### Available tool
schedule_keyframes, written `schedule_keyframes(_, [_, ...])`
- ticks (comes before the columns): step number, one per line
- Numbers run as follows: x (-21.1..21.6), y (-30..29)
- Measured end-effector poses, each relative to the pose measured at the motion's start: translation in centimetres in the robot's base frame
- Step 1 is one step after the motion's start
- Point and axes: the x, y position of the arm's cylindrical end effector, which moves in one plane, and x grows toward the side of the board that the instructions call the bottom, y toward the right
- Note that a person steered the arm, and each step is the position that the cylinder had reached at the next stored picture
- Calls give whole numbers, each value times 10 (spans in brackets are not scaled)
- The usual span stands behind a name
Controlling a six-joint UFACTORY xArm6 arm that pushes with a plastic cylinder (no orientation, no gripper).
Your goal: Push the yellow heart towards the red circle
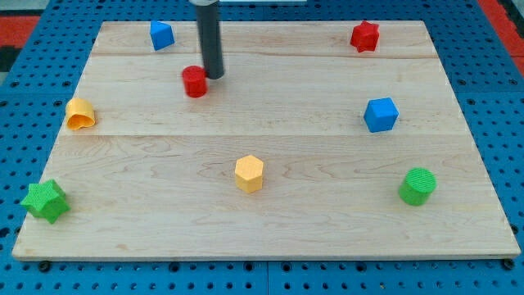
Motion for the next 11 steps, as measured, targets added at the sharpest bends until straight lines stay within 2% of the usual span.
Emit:
schedule_keyframes(1, [14,-55])
schedule_keyframes(2, [-6,-122])
schedule_keyframes(3, [-5,-177])
schedule_keyframes(4, [5,-209])
schedule_keyframes(5, [17,-208])
schedule_keyframes(6, [74,-208])
schedule_keyframes(9, [85,-135])
schedule_keyframes(10, [85,-130])
schedule_keyframes(11, [78,-159])
